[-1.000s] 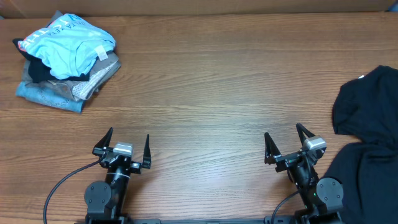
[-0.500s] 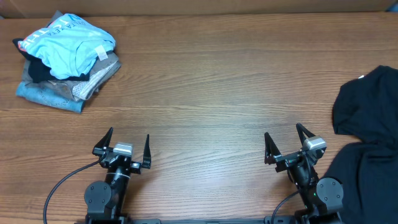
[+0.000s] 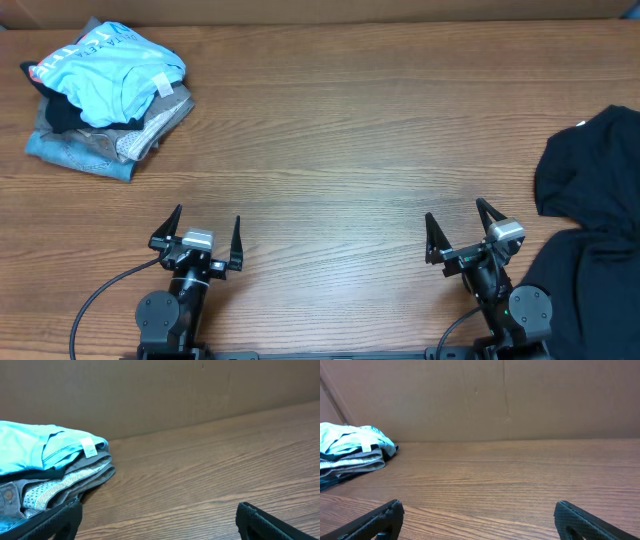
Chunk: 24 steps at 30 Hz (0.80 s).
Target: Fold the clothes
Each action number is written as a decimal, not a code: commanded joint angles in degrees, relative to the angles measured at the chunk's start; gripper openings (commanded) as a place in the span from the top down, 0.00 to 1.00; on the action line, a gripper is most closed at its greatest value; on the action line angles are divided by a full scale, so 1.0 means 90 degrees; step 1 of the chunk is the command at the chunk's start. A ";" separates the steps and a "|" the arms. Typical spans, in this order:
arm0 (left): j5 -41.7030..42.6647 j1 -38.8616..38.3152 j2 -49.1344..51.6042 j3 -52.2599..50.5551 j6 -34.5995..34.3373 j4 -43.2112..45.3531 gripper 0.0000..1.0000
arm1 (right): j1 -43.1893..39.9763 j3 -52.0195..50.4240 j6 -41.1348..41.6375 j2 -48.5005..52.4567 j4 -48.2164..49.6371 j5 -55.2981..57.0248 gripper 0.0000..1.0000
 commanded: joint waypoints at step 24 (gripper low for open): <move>-0.0070 -0.0044 0.0219 -0.0022 0.0075 -0.0022 0.00 | -0.0024 -0.0066 0.0000 -0.0058 0.0032 0.0041 0.00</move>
